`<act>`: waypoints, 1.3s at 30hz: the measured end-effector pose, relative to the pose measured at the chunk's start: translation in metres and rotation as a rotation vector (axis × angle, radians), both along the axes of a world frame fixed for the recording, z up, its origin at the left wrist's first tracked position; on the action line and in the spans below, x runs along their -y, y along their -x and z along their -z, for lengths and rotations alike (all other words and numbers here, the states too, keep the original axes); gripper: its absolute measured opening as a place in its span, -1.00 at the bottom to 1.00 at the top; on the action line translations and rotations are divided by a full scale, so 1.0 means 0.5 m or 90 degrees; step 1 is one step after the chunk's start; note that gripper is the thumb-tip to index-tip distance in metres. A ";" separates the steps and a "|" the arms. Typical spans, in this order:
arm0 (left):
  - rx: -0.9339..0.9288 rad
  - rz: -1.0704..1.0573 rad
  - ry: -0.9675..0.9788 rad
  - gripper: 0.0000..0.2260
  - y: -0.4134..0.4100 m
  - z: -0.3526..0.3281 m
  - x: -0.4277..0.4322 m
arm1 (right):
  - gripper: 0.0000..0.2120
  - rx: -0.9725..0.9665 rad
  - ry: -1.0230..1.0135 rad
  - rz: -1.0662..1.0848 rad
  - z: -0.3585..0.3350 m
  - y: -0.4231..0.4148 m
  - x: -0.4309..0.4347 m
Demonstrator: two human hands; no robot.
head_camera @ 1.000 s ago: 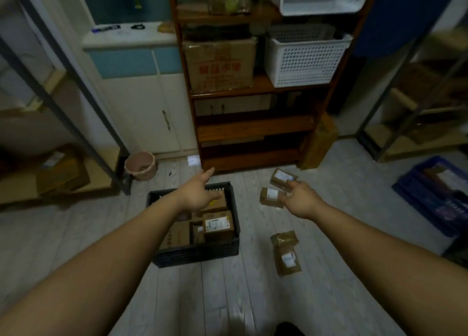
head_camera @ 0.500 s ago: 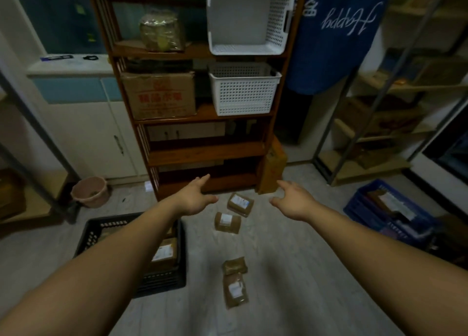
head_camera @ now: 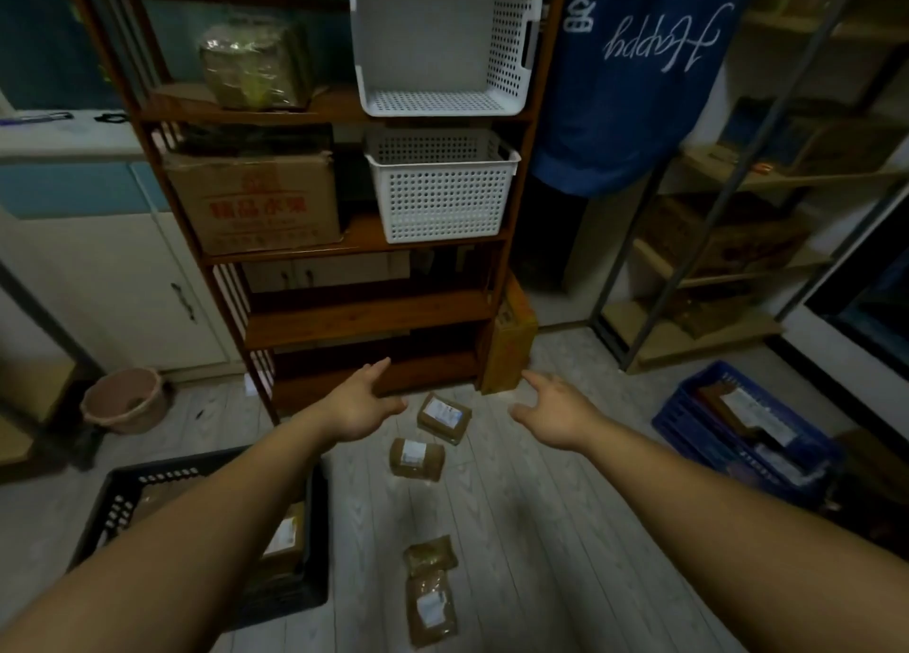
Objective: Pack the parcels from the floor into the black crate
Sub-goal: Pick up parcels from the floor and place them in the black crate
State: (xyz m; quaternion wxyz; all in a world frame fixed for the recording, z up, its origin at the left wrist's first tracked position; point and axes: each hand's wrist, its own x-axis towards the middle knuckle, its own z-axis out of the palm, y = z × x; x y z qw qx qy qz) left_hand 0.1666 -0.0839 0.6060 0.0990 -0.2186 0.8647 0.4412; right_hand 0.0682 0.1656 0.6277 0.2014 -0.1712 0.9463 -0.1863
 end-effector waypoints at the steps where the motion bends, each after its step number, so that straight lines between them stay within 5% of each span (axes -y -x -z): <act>1: 0.008 -0.001 -0.013 -0.33 0.021 0.012 0.005 | -0.33 0.004 -0.013 0.001 0.011 0.014 0.002; 12: 0.158 -0.092 -0.064 -0.33 0.040 0.258 0.002 | -0.32 0.170 -0.071 -0.029 0.278 0.141 0.016; 16: 0.226 -0.185 -0.137 -0.33 0.025 0.394 -0.002 | -0.48 0.244 -0.054 -0.107 0.426 0.185 0.033; 31: 0.341 -0.238 -0.162 -0.37 0.079 1.141 -0.082 | -0.35 0.382 -0.086 -0.109 1.203 0.208 0.092; 37: 0.307 -0.283 -0.219 -0.86 0.120 1.393 -0.082 | -0.54 0.464 -0.018 -0.042 1.469 0.164 0.149; 39: 0.315 -0.309 -0.222 -0.55 0.131 1.444 -0.072 | -0.52 0.504 -0.016 0.001 1.525 0.163 0.167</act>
